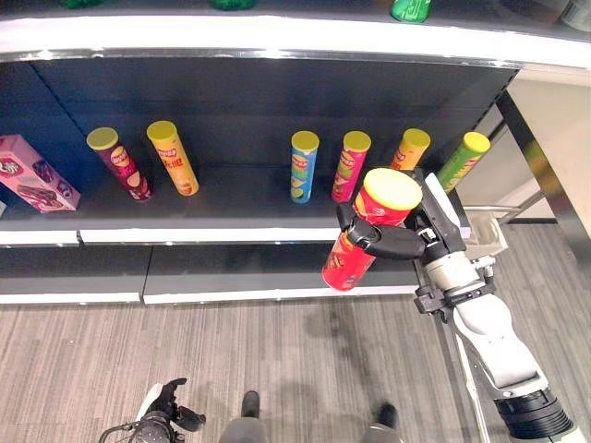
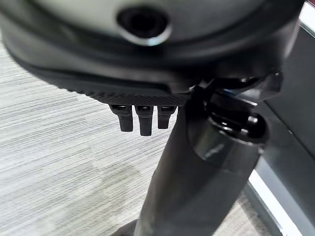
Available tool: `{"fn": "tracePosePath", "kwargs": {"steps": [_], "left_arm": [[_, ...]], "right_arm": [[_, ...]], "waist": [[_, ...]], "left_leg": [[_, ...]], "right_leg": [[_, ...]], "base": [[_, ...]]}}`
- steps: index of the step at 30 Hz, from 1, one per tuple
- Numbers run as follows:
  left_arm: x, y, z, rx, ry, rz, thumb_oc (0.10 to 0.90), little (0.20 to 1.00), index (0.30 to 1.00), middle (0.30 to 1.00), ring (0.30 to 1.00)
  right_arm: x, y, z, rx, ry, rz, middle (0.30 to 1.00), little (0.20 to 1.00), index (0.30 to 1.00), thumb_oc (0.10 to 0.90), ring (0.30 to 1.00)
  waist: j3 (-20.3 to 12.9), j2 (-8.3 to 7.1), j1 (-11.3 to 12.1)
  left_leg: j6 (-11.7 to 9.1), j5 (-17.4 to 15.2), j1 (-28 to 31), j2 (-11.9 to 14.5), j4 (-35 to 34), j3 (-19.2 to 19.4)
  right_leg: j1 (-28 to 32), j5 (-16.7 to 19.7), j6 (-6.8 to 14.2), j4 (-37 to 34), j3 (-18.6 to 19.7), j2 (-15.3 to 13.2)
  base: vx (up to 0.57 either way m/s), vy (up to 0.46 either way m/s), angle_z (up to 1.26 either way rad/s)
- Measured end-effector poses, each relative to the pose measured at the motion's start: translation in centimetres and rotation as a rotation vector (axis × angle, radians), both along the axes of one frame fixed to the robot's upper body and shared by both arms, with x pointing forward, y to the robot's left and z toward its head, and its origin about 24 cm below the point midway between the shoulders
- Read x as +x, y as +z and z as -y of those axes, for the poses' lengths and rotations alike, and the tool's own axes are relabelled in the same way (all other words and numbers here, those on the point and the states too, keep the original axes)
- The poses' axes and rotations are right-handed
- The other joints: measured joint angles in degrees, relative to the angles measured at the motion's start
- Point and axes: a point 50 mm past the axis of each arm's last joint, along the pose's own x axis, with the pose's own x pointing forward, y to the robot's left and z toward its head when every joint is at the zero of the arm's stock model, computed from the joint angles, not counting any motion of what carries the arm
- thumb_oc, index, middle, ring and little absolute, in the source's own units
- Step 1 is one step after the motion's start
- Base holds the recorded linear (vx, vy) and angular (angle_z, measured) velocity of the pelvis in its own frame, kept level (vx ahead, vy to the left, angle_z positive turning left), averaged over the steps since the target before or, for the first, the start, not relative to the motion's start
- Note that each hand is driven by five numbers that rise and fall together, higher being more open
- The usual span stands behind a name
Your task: Put the goods on the table back onto the shelves and tidy them up.
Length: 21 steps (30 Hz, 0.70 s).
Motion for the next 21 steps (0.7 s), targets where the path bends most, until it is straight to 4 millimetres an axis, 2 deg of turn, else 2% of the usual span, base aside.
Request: {"fn": "tracePosePath", "kwargs": {"steps": [1,2,3,5,7,8,9,12,14,15,16,17,18,19,20,21], "left_arm": [[0.2,-0.6,1.5,-0.039,0.006,0.006,0.800,0.900,0.900,0.900,0.900],[0.4,-0.7,2.2,-0.057,-0.002,0.005,0.800,0.900,0.900,0.900,0.900],[-0.3,-1.2,2.9,-0.078,0.001,-0.014,0.800,0.900,0.900,0.900,0.900],[-0.9,-1.7,4.0,-0.115,0.012,-0.032,0.800,0.900,0.900,0.900,0.900],[-1.7,-2.2,5.3,-0.181,0.074,-0.022,0.800,0.900,0.900,0.900,0.900],[-1.0,-1.8,5.2,-0.194,0.102,0.019,0.800,0.900,0.900,0.900,0.900],[-0.5,-1.5,5.3,-0.206,0.117,0.046,0.800,0.900,0.900,0.900,0.900],[-0.1,-1.5,5.8,-0.222,0.121,0.067,0.800,0.900,0.900,0.900,0.900],[-0.9,-1.8,5.7,-0.217,0.131,0.038,0.800,0.900,0.900,0.900,0.900],[-1.4,-2.0,5.4,-0.204,0.141,0.015,0.800,0.900,0.900,0.900,0.900],[-1.4,-2.0,4.9,-0.189,0.142,0.006,0.800,0.900,0.900,0.900,0.900],[-1.0,-1.9,4.5,-0.180,0.150,0.011,0.800,0.900,0.900,0.900,0.900],[-0.7,-1.9,4.4,-0.175,0.147,0.009,0.800,0.900,0.900,0.900,0.900],[-1.7,-2.3,5.1,-0.184,0.139,-0.018,0.800,0.900,0.900,0.900,0.900],[-2.1,-2.4,5.0,-0.180,0.139,-0.027,0.800,0.900,0.900,0.900,0.900],[-1.7,-2.2,4.5,-0.166,0.133,-0.020,0.800,0.900,0.900,0.900,0.900]], "right_arm": [[0.4,-0.2,0.3,-0.036,-0.015,-0.009,0.300,0.300,0.300,0.400,0.300],[1.4,-0.6,-0.4,-0.117,0.007,-0.030,0.300,0.300,0.300,0.400,0.300],[1.7,-0.9,-0.8,-0.187,0.011,-0.037,0.300,0.300,0.300,0.400,0.300],[1.8,-1.5,-0.7,-0.223,-0.001,-0.056,0.300,0.300,0.300,0.400,0.300],[1.9,-1.5,-0.9,-0.223,-0.007,-0.049,0.300,0.300,0.300,0.400,0.300],[2.0,-1.6,-0.7,-0.206,-0.033,-0.051,0.300,0.300,0.300,0.400,0.300],[1.9,-1.8,-0.4,-0.216,-0.043,-0.059,0.300,0.300,0.300,0.400,0.300],[2.2,-1.3,-0.3,-0.235,-0.048,-0.045,0.300,0.300,0.300,0.400,0.300],[2.3,-1.1,-0.3,-0.232,-0.053,-0.032,0.300,0.300,0.300,0.400,0.300],[2.4,-1.3,-0.4,-0.232,-0.063,-0.030,0.300,0.300,0.300,0.400,0.300],[2.6,-1.6,-0.3,-0.229,-0.086,-0.033,0.300,0.300,0.300,0.400,0.300],[2.9,-1.7,-0.5,-0.220,-0.095,-0.038,0.300,0.300,0.300,0.400,0.300],[2.9,-2.0,-0.2,-0.218,-0.117,-0.054,0.300,0.300,0.300,0.400,0.300],[2.8,-2.4,0.3,-0.245,-0.135,-0.067,0.300,0.300,0.300,0.400,0.300],[2.8,-2.6,0.2,-0.217,-0.150,-0.067,0.300,0.300,0.300,0.400,0.300],[2.8,-2.5,0.0,-0.195,-0.156,-0.057,0.300,0.300,0.300,0.400,0.300]], "waist": [[0.3,2.83,-1.7],[0.9,3.20,-1.4],[1.3,3.61,-0.1],[1.4,3.99,-0.1],[1.6,4.31,1.5],[2.1,3.81,1.2],[2.4,3.77,0.9],[2.9,5.33,2.5],[2.9,6.11,2.5],[3.1,5.63,3.1],[4.2,3.59,3.4],[5.1,2.40,3.9],[5.4,1.88,3.8],[4.4,4.76,3.3],[4.2,4.78,2.9],[3.9,3.06,3.2]], "left_leg": [[-0.2,0.4,-0.7,1.6,0.3,-3.6],[-1.3,2.0,-1.0,2.8,-1.4,-4.2],[-2.3,3.7,-1.2,3.5,-3.1,-4.2],[-2.3,4.2,-1.0,3.6,-3.7,-4.8],[-3.0,4.7,-1.2,3.3,-3.6,-4.7],[-3.0,4.6,-3.7,2.2,0.7,-4.8],[-3.3,4.8,-5.3,1.1,3.2,-4.4],[-3.7,5.1,-5.6,1.4,3.3,-2.1],[-3.0,4.0,-5.2,1.8,1.3,0.1],[-1.3,4.3,-4.0,1.6,-1.2,2.0],[-1.0,2.1,-7.5,0.5,3.5,1.8],[-0.2,0.6,-9.5,0.9,5.0,1.7],[-1.7,1.5,-11.2,2.6,2.4,1.3],[-2.5,3.0,-11.4,6.4,-1.4,1.2],[-3.2,10.1,-10.4,5.7,-2.3,2.1],[-2.0,9.3,-10.2,2.7,-2.8,3.0]], "right_leg": [[0.7,-2.7,0.2,0.4,2.8,3.7],[-0.2,-0.4,-3.3,0.6,4.4,8.4],[0.0,0.7,-3.8,-1.3,3.6,9.0],[2.9,2.2,-3.9,-5.9,1.3,9.1],[4.9,2.9,-3.6,-8.1,0.3,9.0],[4.9,2.3,-3.3,-7.4,-1.0,7.9],[6.5,1.9,-3.4,-8.3,-3.8,6.9],[8.1,1.4,-4.2,-9.7,-6.3,6.2],[8.5,1.3,-4.2,-10.0,-6.7,6.1],[8.4,1.9,-4.0,-10.3,-6.3,5.3],[9.1,3.2,-4.8,-12.3,-5.9,3.5],[9.1,3.1,-4.7,-12.3,-5.5,2.6],[9.5,2.7,-3.6,-12.3,-6.7,2.0],[11.5,1.9,-1.5,-12.3,-7.7,2.6],[12.3,1.6,-0.5,-12.3,-7.7,1.3],[11.2,1.4,-1.0,-11.8,-7.2,-1.9]], "base": [[0.05,0.011,0.93],[0.08,-0.090,0.59],[0.08,-0.087,0.43],[0.08,-0.094,0.38],[0.06,-0.096,0.31],[0.00,0.021,0.81],[0.03,0.057,1.00],[0.08,0.088,0.55],[0.20,0.180,0.10],[0.26,0.237,-0.03],[0.31,0.325,-0.16],[0.23,0.256,0.07],[0.25,0.388,0.06],[0.14,0.284,0.14],[0.19,0.381,-0.01],[0.14,0.265,-0.15]]}}
